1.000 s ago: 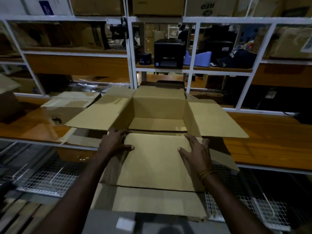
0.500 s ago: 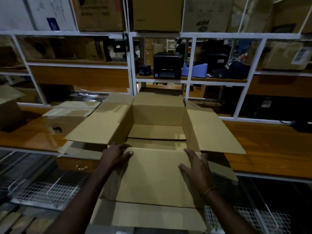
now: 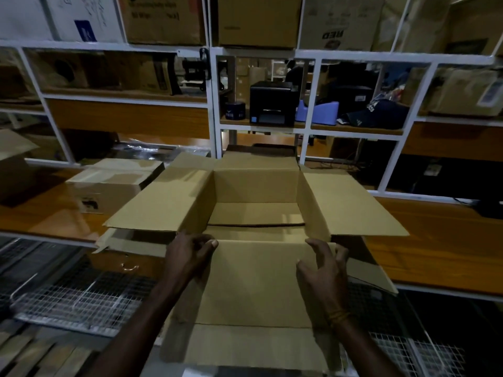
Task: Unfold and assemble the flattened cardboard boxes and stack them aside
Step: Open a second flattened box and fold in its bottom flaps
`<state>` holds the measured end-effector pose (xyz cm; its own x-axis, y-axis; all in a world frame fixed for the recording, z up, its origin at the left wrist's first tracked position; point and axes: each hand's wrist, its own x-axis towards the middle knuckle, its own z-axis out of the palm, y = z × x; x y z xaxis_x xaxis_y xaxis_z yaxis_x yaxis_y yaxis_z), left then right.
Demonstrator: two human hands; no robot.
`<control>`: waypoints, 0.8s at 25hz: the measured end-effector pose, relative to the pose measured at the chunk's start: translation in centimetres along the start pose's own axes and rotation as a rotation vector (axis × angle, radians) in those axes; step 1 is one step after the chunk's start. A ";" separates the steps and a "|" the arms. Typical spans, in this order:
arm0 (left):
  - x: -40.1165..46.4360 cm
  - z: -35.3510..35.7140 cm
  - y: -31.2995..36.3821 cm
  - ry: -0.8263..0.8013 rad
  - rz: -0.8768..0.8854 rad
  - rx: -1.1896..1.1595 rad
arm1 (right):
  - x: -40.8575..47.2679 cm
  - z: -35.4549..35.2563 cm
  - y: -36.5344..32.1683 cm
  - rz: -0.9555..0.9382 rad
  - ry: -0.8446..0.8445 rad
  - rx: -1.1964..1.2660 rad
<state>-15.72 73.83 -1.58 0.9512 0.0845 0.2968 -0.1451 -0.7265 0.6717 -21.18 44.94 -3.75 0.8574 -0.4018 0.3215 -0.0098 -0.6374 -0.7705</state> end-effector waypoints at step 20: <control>0.2 8.2 3.1 -0.417 -0.114 0.417 | 1.0 6.1 1.5 -0.043 -0.362 -0.520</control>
<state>-13.77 65.98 -5.02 0.9934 -0.0355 -0.1091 0.0032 -0.9421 0.3354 -17.15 47.62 -7.95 0.9815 -0.1786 0.0696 -0.1417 -0.9206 -0.3638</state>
